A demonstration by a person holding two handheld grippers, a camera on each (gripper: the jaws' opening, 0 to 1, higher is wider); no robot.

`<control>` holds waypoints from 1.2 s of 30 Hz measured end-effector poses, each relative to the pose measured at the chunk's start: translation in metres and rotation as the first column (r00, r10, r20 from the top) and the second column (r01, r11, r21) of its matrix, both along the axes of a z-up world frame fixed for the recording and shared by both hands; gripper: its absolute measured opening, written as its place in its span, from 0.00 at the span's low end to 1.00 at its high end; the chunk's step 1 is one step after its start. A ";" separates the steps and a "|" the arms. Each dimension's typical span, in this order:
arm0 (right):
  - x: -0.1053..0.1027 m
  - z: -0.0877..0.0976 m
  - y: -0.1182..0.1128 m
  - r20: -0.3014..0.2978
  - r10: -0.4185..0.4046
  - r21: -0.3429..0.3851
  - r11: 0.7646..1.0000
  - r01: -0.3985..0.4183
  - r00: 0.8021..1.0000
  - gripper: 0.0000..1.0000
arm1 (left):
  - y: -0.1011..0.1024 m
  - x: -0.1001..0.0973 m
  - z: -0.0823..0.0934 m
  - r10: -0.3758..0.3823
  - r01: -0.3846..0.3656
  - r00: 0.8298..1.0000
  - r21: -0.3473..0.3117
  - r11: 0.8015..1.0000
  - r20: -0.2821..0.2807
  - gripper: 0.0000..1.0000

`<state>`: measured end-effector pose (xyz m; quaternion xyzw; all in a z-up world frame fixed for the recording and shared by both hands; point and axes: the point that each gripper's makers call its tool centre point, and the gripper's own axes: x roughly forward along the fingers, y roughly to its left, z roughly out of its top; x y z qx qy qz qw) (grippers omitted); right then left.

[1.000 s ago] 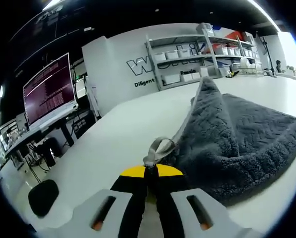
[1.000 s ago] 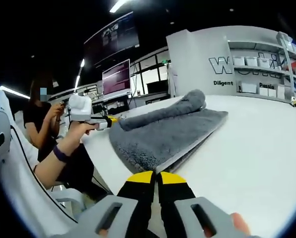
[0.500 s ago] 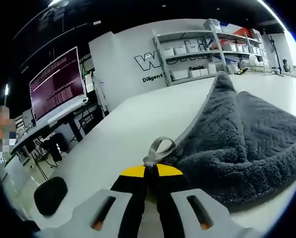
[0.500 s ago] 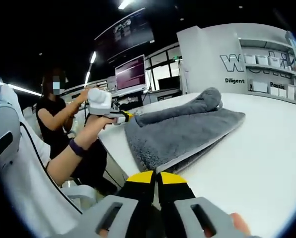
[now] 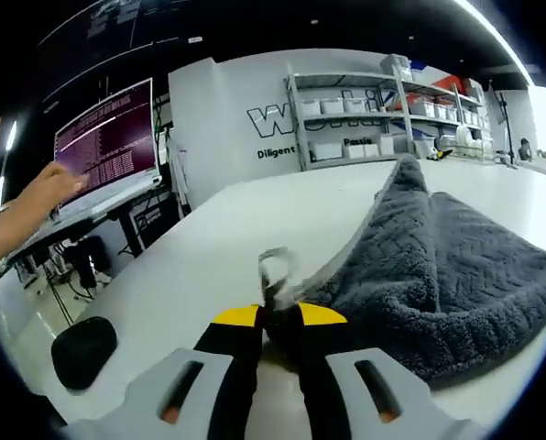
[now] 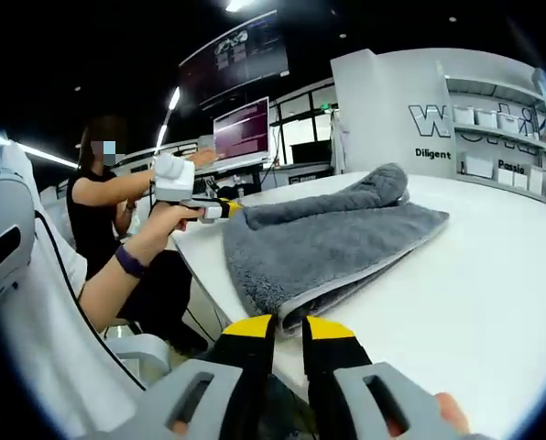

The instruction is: Open the folded towel by lifting each exposed corner and separating the folded layers until the towel lies flat within the target outline without major curled edges

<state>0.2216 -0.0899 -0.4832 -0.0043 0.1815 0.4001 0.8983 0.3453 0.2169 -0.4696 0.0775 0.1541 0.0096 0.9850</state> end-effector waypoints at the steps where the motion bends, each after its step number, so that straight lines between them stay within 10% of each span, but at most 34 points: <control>1: 0.000 0.001 -0.002 0.001 -0.003 0.009 1.000 0.003 1.000 0.13 | 0.001 -0.002 0.002 -0.001 0.001 1.000 -0.010 1.000 0.004 0.19; 12: 0.012 0.021 -0.053 0.066 -0.143 0.051 0.989 0.139 0.988 0.22 | -0.017 -0.021 0.045 -0.079 0.082 0.992 -0.027 0.996 0.099 0.34; 18: 0.019 0.031 -0.083 0.100 -0.233 0.070 0.971 0.227 0.967 0.33 | -0.068 -0.033 0.061 -0.263 0.289 0.953 -0.180 0.940 0.153 0.52; 36: 0.027 0.034 -0.139 0.137 -0.400 0.065 0.917 0.395 0.906 0.80 | -0.136 -0.045 0.061 -0.470 0.493 0.870 -0.221 0.842 0.149 0.89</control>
